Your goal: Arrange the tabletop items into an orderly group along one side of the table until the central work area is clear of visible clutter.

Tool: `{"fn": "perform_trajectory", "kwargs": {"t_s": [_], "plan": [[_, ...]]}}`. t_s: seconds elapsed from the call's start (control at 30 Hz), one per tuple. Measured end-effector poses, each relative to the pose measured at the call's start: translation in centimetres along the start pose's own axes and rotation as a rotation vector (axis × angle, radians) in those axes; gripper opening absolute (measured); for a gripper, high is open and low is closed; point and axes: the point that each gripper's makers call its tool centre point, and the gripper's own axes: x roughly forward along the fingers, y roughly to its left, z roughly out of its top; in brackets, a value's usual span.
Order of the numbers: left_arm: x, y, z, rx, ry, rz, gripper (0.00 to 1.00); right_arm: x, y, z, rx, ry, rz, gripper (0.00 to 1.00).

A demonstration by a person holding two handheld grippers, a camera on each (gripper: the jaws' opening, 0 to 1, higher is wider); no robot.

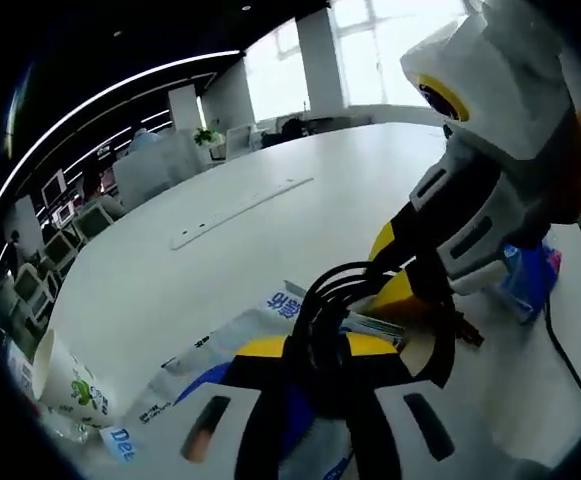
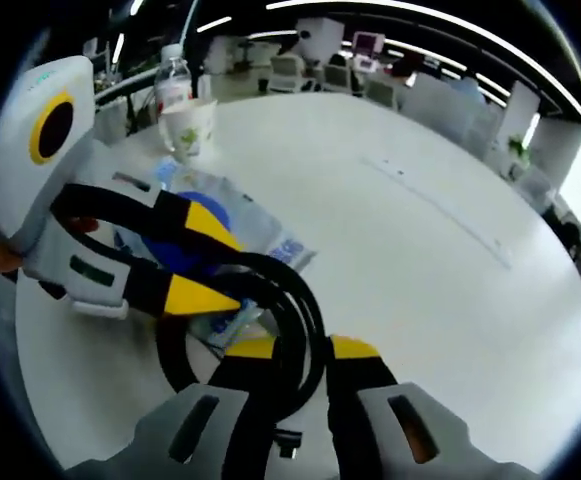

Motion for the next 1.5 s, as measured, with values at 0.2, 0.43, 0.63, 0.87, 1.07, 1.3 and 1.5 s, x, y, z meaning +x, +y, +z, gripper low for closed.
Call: {"fn": "perform_trajectory", "kwargs": {"t_s": [0.2, 0.43, 0.63, 0.87, 1.07, 1.3, 1.5], "plan": [[-0.1, 0.0, 0.1, 0.018, -0.001, 0.003, 0.15, -0.1, 0.1, -0.2, 0.004, -0.005, -0.011, 0.11], [-0.4, -0.4, 0.8, 0.060, -0.011, -0.002, 0.12, -0.4, 0.0, 0.2, 0.007, -0.021, -0.030, 0.05], [-0.7, -0.6, 1.0, 0.060, -0.017, -0.005, 0.11, -1.0, 0.0, 0.3, -0.010, -0.024, -0.049, 0.03], [-1.6, -0.8, 1.7, 0.048, -0.036, -0.006, 0.09, -2.1, 0.1, 0.9, -0.016, -0.048, -0.074, 0.02], [-2.3, -1.1, 2.0, 0.053, -0.046, -0.006, 0.07, -3.1, 0.6, 1.0, 0.019, -0.074, -0.084, 0.02], [-3.6, -1.6, 1.7, 0.058, -0.046, -0.005, 0.06, -4.2, 1.8, 1.1, 0.006, -0.089, -0.088, 0.01], [-4.5, -2.3, 1.2, 0.063, -0.044, -0.012, 0.05, -4.9, 2.9, 0.6, 0.009, -0.094, -0.085, 0.01]]}}
